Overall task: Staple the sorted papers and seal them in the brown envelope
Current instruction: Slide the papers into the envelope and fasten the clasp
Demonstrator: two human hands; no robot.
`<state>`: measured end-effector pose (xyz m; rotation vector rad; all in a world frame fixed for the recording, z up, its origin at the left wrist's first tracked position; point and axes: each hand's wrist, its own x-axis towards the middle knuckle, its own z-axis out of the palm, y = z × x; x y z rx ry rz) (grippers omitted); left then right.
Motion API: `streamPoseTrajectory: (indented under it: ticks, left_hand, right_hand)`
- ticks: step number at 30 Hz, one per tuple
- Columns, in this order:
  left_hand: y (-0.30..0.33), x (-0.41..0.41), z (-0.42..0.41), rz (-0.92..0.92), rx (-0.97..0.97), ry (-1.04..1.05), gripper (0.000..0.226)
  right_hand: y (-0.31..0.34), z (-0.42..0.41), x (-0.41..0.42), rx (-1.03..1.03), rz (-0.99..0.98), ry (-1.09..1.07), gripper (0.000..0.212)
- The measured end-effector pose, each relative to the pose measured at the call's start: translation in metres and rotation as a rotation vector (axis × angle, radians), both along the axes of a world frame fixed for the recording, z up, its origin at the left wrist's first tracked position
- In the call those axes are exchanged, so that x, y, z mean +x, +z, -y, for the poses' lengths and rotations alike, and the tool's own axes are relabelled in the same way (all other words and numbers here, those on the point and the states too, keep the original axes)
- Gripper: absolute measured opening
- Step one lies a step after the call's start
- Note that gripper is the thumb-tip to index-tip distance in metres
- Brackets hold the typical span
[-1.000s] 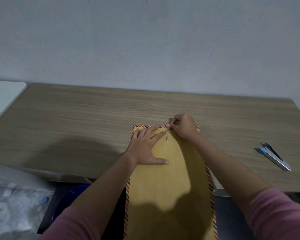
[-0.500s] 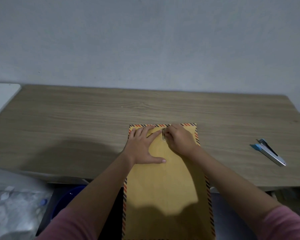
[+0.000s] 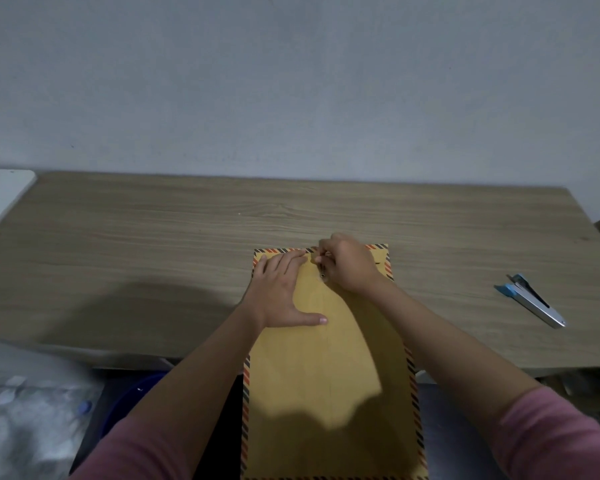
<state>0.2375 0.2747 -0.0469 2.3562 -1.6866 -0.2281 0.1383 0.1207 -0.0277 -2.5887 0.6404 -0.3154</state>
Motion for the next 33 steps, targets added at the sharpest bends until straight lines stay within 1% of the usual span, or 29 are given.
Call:
streamPoseTrajectory:
  ticks: [2, 7, 10, 14, 18, 22, 24, 25, 27, 28, 29, 31, 33]
  left_hand:
    - [0.001, -0.001, 0.000, 0.001, 0.003, 0.002, 0.119]
    - [0.001, -0.001, 0.000, 0.011, 0.005, 0.018, 0.119]
    - [0.001, 0.000, -0.001, 0.013, -0.001, 0.012, 0.119]
    - [0.002, -0.001, -0.001, -0.014, -0.011, 0.014, 0.117]
    - [0.002, -0.001, -0.002, -0.016, -0.014, 0.011, 0.116]
    - [0.002, 0.001, -0.001, -0.019, -0.004, 0.010, 0.117]
    - [0.002, 0.002, -0.002, -0.019, 0.015, 0.002, 0.119]
    - [0.003, 0.003, -0.002, -0.027, 0.034, -0.008, 0.121]
    - [0.005, 0.005, -0.002, -0.041, 0.104, -0.035, 0.127]
    - [0.006, 0.007, -0.002, -0.039, 0.150, -0.044, 0.128]
    - [0.008, 0.008, -0.001, -0.029, 0.194, -0.046, 0.126]
    - [0.012, 0.009, 0.003, 0.008, 0.263, -0.038, 0.112]
    - [0.018, 0.006, 0.004, 0.031, 0.285, -0.046, 0.098]
  right_hand:
    - [-0.002, 0.002, 0.005, -0.009, 0.008, 0.009, 0.006]
    - [-0.006, 0.005, 0.008, 0.185, 0.083, -0.115, 0.009]
    - [-0.006, 0.004, 0.008, 0.241, 0.114, -0.170, 0.014]
    - [-0.007, 0.001, 0.005, 0.243, 0.148, -0.175, 0.024]
    - [-0.008, -0.001, 0.004, 0.244, 0.166, -0.184, 0.027]
    - [-0.006, 0.000, -0.001, 0.269, 0.238, -0.176, 0.022]
    - [-0.006, 0.004, -0.011, 0.225, 0.262, -0.171, 0.015]
    - [-0.008, 0.008, -0.017, 0.163, 0.228, -0.173, 0.015]
    - [-0.012, 0.016, -0.032, 0.030, 0.070, -0.183, 0.023]
    - [-0.014, 0.018, -0.038, -0.003, 0.004, -0.177, 0.027]
    - [-0.013, 0.019, -0.042, -0.010, -0.034, -0.167, 0.030]
    - [-0.003, 0.018, -0.045, 0.019, -0.059, -0.151, 0.034]
    - [0.012, 0.021, -0.043, 0.109, -0.095, -0.127, 0.038]
